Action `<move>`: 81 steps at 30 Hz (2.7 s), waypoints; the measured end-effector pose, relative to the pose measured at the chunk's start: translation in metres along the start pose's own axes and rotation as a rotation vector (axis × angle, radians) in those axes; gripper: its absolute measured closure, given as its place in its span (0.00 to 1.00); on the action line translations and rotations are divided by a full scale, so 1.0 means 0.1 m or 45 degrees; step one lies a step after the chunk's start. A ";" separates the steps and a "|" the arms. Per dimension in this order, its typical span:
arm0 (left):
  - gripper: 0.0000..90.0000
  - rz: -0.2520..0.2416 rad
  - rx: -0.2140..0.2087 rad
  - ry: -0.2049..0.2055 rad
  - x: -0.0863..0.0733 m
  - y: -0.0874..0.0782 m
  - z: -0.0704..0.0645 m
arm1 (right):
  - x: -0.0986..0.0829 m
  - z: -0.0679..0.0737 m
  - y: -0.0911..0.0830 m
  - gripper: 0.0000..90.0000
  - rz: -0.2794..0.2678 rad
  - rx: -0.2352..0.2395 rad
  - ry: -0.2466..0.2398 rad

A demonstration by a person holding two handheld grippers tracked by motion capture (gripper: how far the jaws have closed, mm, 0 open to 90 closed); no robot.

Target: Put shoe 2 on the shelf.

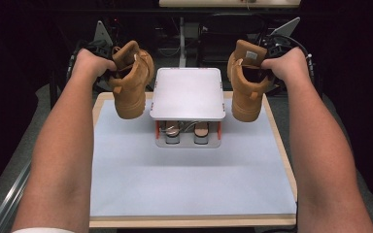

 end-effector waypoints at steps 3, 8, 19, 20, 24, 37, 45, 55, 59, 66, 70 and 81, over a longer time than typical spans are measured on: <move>0.96 -0.014 -0.015 0.007 0.03 -0.02 -0.14 | 0.00 0.08 -0.02 0.96 -0.002 0.002 -0.001; 0.96 -0.022 -0.026 0.023 0.05 -0.01 -0.29 | 0.01 0.21 -0.03 0.96 0.003 0.006 -0.008; 0.96 0.010 -0.035 0.065 0.09 0.12 -0.61 | 0.01 0.60 0.05 0.96 0.013 0.034 -0.047; 0.96 0.005 -0.035 0.064 0.09 0.13 -0.62 | 0.01 0.62 0.06 0.96 0.015 0.037 -0.042; 0.96 0.016 -0.032 0.060 0.09 0.18 -0.70 | 0.02 0.72 0.10 0.96 0.020 0.047 -0.047; 0.96 0.032 -0.043 0.061 0.10 0.27 -0.86 | 0.07 0.91 0.23 0.96 0.029 0.064 -0.066; 0.95 0.018 -0.049 0.049 0.12 0.32 -0.97 | 0.08 1.02 0.29 0.96 0.037 0.075 -0.089; 0.95 -0.004 -0.078 0.053 0.14 0.37 -1.08 | 0.11 1.02 0.32 0.96 0.033 0.094 -0.067; 0.95 -0.022 -0.083 0.032 0.13 0.37 -1.05 | 0.12 1.02 0.34 0.96 0.039 0.109 -0.051; 0.94 -0.039 -0.076 0.027 0.11 0.37 -1.04 | 0.14 1.03 0.37 0.96 0.039 0.094 -0.060; 0.93 -0.057 -0.074 0.027 0.10 0.37 -1.03 | 0.16 1.07 0.39 0.95 0.043 0.083 -0.101; 0.90 -0.080 -0.085 0.065 0.11 0.36 -1.06 | 0.16 1.06 0.39 0.92 0.051 0.096 -0.114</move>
Point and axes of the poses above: each handheld gripper's, and its own axes: y roughly forward along the jaws, x roughly out of its top, z roughly to its left, the point moved 3 cm from there along y, roughly forward along the jaws, and after that the axes turned 2 degrees about y, right-handed, at the moved point
